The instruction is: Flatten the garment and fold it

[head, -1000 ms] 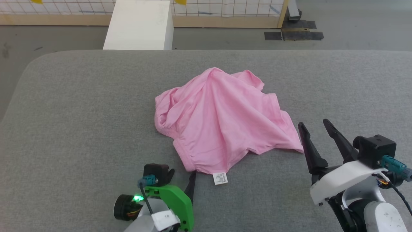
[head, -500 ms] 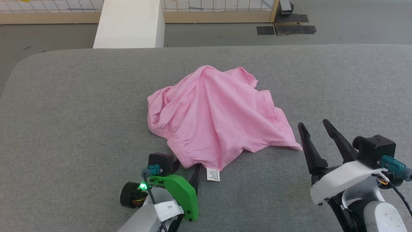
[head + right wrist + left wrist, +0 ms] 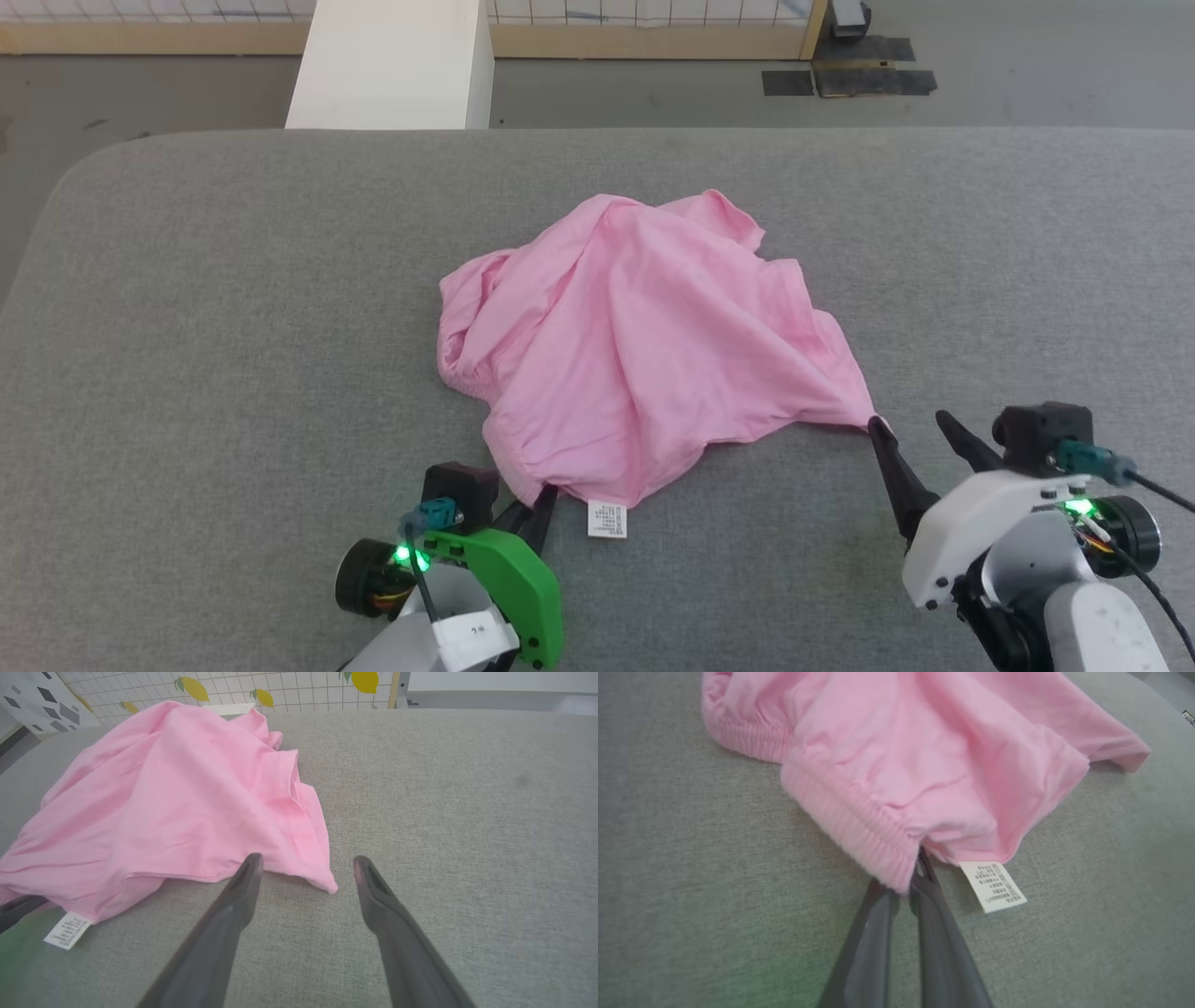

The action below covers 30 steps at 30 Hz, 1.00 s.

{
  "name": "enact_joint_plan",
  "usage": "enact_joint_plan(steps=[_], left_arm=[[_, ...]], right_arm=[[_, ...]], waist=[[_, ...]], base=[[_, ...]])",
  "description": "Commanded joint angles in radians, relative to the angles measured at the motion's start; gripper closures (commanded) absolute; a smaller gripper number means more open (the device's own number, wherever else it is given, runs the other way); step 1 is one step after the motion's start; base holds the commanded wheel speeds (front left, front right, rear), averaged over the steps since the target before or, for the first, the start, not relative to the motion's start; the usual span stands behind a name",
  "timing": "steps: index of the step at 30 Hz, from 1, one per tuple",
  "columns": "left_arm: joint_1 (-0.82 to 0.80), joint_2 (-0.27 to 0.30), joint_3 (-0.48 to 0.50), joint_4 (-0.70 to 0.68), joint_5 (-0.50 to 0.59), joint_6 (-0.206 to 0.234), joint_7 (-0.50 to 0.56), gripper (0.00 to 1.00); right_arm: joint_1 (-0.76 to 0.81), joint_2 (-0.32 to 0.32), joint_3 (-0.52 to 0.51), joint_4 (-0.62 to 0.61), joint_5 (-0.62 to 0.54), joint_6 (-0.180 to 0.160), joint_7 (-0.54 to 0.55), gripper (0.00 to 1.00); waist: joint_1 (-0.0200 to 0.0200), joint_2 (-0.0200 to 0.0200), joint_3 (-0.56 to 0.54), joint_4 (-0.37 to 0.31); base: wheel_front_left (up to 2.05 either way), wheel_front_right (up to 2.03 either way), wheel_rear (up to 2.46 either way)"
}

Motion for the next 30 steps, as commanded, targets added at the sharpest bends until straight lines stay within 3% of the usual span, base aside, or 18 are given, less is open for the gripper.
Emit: enact_joint_plan(steps=[1, 11, 18, 20, 21, 22, 30], left_arm=[[0.005, 0.01, -0.001, -0.008, 0.011, 0.003, 0.006, 1.0], [-0.025, 0.007, -0.021, -0.03, 0.019, -0.006, 0.019, 1.0], [-0.032, 0.003, -0.026, -0.023, 0.015, -0.011, 0.016, 1.0], [-0.031, 0.002, -0.027, -0.021, 0.013, -0.011, 0.014, 1.0], [-0.031, 0.002, -0.027, -0.021, 0.011, -0.011, 0.013, 1.0], [-0.029, 0.003, -0.026, -0.02, 0.01, -0.01, 0.013, 1.0], [-0.024, 0.044, -0.024, -0.083, 0.0, -0.031, 0.021, 1.0]], right_arm=[[-0.036, 0.0, -0.006, 0.03, -0.014, -0.002, 0.017, 0.0], [-0.224, 0.0, -0.029, 0.309, -0.083, -0.002, 0.124, 0.0], [-0.246, 0.0, 0.021, 0.404, -0.136, -0.002, 0.339, 0.0], [-0.232, 0.0, 0.037, 0.394, -0.124, -0.002, 0.4, 0.66], [-0.225, 0.0, 0.043, 0.384, -0.118, -0.002, 0.419, 0.9], [-0.215, 0.0, 0.05, 0.367, -0.113, -0.002, 0.44, 1.0], [-0.143, 0.0, 0.031, 0.154, -0.073, -0.002, 0.435, 1.0]], waist=[[0.0001, 0.0, 0.011, 0.007], [0.0001, 0.0, 0.059, 0.044], [0.0001, 0.0, 0.068, 0.059], [0.0001, 0.0, 0.066, 0.059], [0.0001, 0.0, 0.065, 0.058], [0.0001, 0.0, 0.061, 0.056], [0.0001, 0.0, 0.015, 0.028]], base=[[0.0, 0.0, 0.0], [0.0, 0.0, 0.0], [0.0, 0.0, 0.0], [0.0, 0.0, 0.0], [0.0, 0.0, 0.0], [0.0, 0.0, 0.0], [0.0, 0.0, 0.0]])
